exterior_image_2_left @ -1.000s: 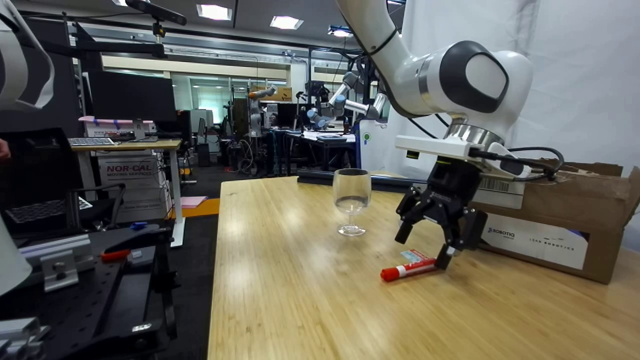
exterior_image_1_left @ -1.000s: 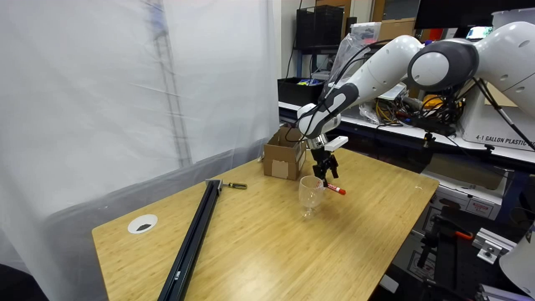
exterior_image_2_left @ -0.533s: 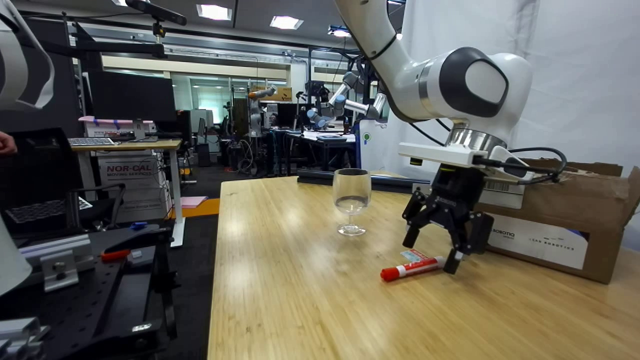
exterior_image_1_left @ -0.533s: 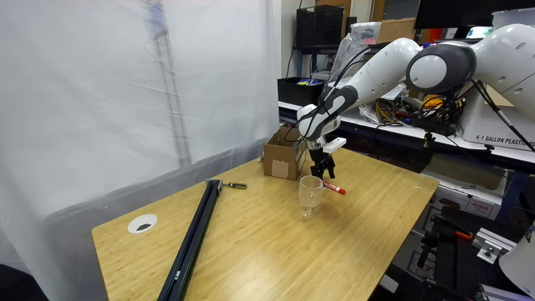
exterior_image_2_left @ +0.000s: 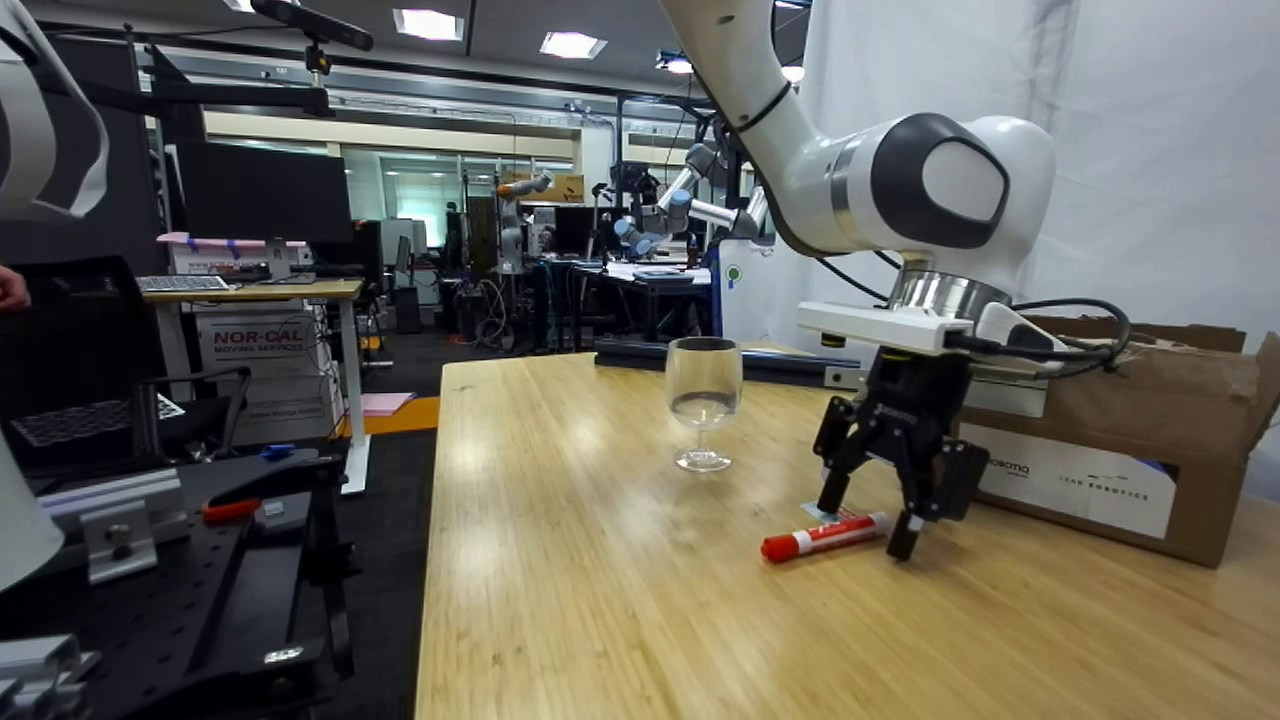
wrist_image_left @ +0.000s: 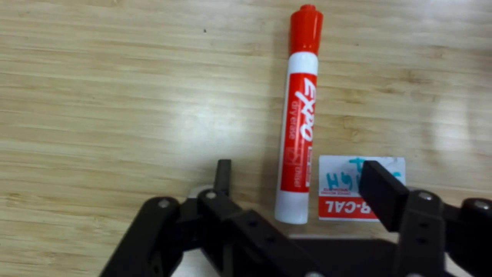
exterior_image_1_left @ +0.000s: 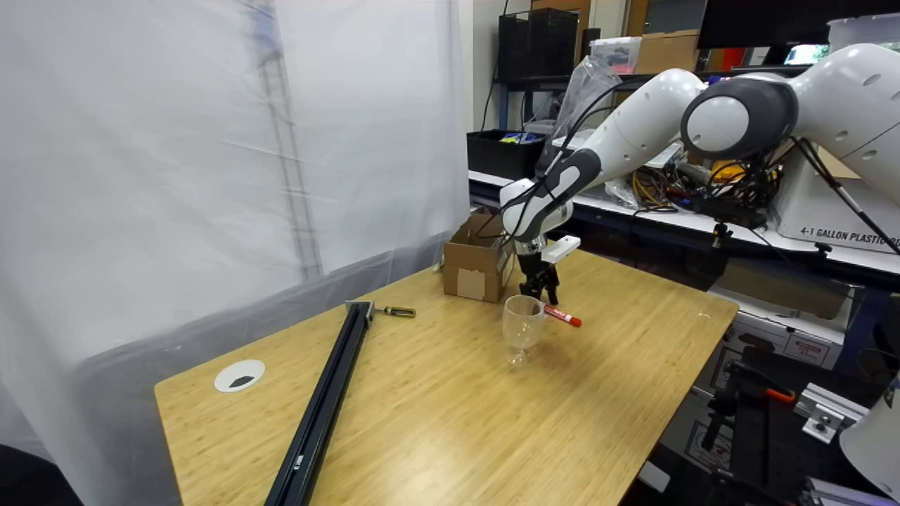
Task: Get the marker from the table and put it inside the wine glass
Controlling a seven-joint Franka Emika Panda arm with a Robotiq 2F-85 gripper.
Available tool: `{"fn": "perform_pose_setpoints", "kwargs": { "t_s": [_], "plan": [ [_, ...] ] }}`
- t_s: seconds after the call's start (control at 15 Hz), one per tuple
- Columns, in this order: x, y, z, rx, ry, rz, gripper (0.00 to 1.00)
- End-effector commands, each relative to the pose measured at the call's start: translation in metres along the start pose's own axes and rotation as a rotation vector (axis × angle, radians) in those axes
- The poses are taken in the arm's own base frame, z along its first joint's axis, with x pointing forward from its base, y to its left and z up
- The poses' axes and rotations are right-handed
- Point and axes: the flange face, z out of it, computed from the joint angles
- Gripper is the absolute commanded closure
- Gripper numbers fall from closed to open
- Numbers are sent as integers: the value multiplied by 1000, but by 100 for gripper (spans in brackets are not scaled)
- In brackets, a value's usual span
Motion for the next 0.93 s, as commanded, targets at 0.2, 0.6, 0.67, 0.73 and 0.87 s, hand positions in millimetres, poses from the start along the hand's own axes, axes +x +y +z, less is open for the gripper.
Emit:
{"fn": "perform_pose_setpoints", "kwargs": {
  "t_s": [0.2, 0.6, 0.67, 0.73, 0.87],
  "plan": [
    [0, -4, -4, -15, 18, 1, 68],
    [0, -7, -9, -18, 16, -1, 96],
    [-2, -7, -11, -18, 14, 3, 95],
    [-5, -7, -15, -16, 3, 15, 95],
    [-12, -5, -24, -12, -8, 30, 95]
  ]
}}
